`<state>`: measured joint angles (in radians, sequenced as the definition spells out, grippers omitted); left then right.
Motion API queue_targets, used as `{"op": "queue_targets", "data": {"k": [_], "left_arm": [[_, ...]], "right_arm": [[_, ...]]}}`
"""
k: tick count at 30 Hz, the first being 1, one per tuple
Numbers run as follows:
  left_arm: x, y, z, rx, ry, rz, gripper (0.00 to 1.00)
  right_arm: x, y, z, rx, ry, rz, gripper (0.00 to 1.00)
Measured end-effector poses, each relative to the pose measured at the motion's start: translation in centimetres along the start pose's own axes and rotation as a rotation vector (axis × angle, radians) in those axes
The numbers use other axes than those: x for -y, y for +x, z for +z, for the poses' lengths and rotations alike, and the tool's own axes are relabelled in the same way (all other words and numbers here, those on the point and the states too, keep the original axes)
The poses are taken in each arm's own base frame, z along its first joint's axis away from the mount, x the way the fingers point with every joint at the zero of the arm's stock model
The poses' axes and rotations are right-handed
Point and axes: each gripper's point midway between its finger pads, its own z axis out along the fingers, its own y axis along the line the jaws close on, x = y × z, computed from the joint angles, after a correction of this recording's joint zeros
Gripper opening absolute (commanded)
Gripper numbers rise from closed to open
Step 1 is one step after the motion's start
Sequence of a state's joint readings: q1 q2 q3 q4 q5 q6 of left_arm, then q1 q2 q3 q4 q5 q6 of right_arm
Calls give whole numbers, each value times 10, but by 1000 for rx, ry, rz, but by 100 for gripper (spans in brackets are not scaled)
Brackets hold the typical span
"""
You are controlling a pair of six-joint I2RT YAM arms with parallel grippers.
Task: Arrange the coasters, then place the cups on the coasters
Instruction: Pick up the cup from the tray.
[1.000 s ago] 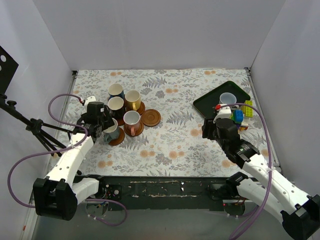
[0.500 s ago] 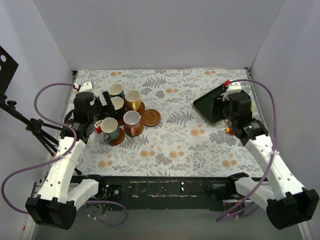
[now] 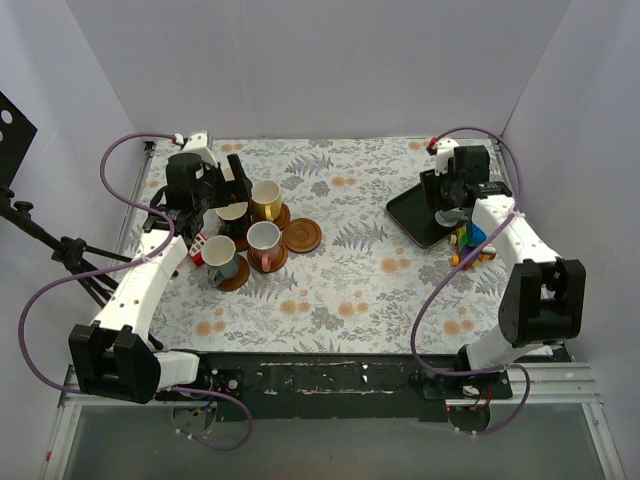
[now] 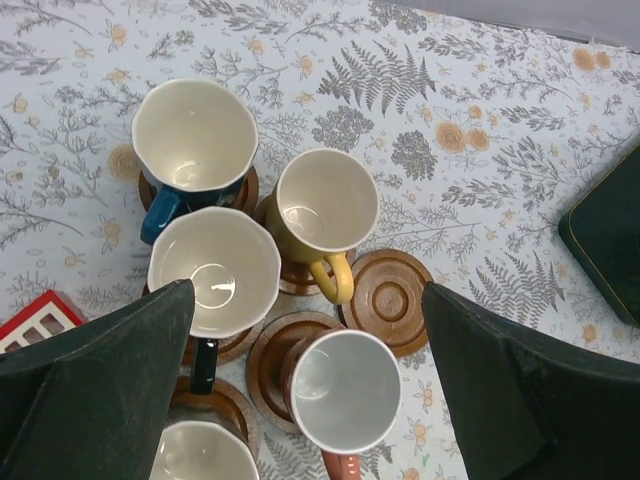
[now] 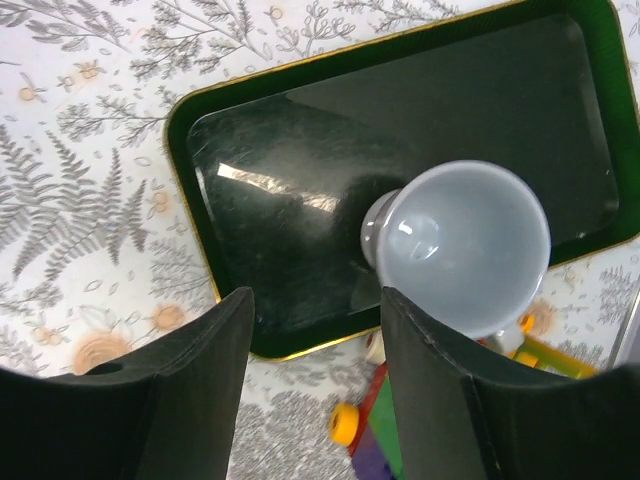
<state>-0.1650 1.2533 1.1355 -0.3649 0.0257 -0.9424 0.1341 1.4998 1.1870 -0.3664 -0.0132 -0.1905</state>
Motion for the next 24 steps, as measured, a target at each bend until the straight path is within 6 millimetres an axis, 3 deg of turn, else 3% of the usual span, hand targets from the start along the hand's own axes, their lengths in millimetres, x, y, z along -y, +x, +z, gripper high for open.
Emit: {"op": "queue_targets", "data": {"k": [3, 13, 20, 23, 24], "left_arm": [[-1, -1, 7, 27, 6, 17, 98], [-11, 11, 19, 47, 0, 40, 98], [-21, 13, 23, 72, -39, 54, 98], [-24, 11, 25, 91, -46, 54, 98], [-25, 11, 26, 96, -49, 52, 98]], "right_arm": [[13, -1, 19, -25, -19, -45, 60], [30, 16, 44, -91, -70, -190, 54], [44, 41, 62, -178, -33, -220, 24], [45, 42, 64, -182, -26, -223, 2], [46, 41, 64, -185, -17, -219, 1]]}}
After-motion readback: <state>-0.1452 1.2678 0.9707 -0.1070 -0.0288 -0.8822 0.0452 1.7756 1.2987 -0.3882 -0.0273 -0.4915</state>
